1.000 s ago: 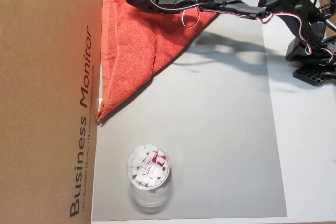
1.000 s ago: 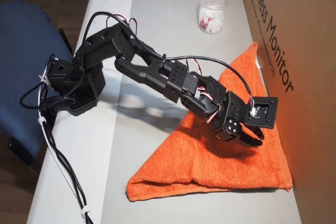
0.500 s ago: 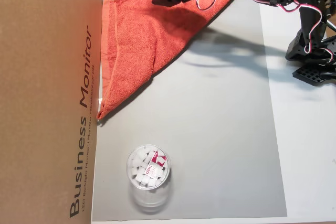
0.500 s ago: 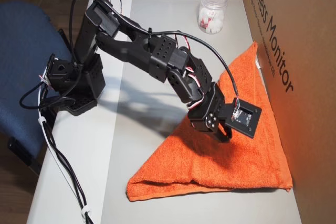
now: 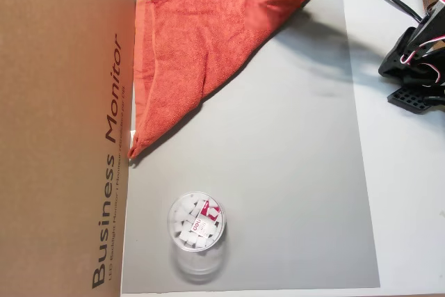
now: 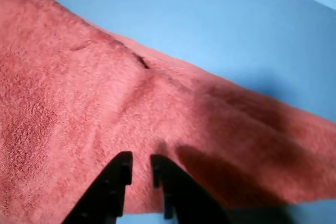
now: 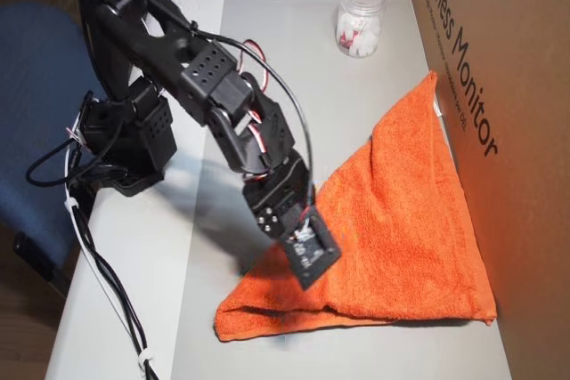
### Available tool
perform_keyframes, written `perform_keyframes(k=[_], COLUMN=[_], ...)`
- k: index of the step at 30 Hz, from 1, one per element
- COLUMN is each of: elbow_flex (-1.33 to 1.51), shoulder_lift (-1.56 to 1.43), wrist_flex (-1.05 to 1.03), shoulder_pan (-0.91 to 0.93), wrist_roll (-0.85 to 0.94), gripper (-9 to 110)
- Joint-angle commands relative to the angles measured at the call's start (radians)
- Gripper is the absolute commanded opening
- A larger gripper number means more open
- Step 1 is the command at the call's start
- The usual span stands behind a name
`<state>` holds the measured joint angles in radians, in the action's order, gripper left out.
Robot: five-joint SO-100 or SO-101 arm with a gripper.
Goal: Fold the blanket.
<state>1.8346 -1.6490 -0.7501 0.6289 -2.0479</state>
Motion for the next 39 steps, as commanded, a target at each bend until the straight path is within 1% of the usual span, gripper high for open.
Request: perform_keyframes(k=[1,8,12,16,18,21,29,39], elbow_flex=[0.094,0.351,0.469,0.529,0.554,0.606,0.696,0.813], shoulder_lift=[-0.172,-0.420,-0.535,-0.589,-0.597,-0.594,-0.586,-0.584], wrist_flex=[-0.003,0.009,0.012,0.012,0.021,0.098,0.236,0.397], shoulder_pan=[0.021,0.080,0.124,0.163,0.186,0.222,0.272,0.272], wrist_roll=[-0.072,-0.206,-0.299,-0.334,-0.382,-0.463,-0.477,-0.479], gripper=[7,11,17,17,17,17,17,17])
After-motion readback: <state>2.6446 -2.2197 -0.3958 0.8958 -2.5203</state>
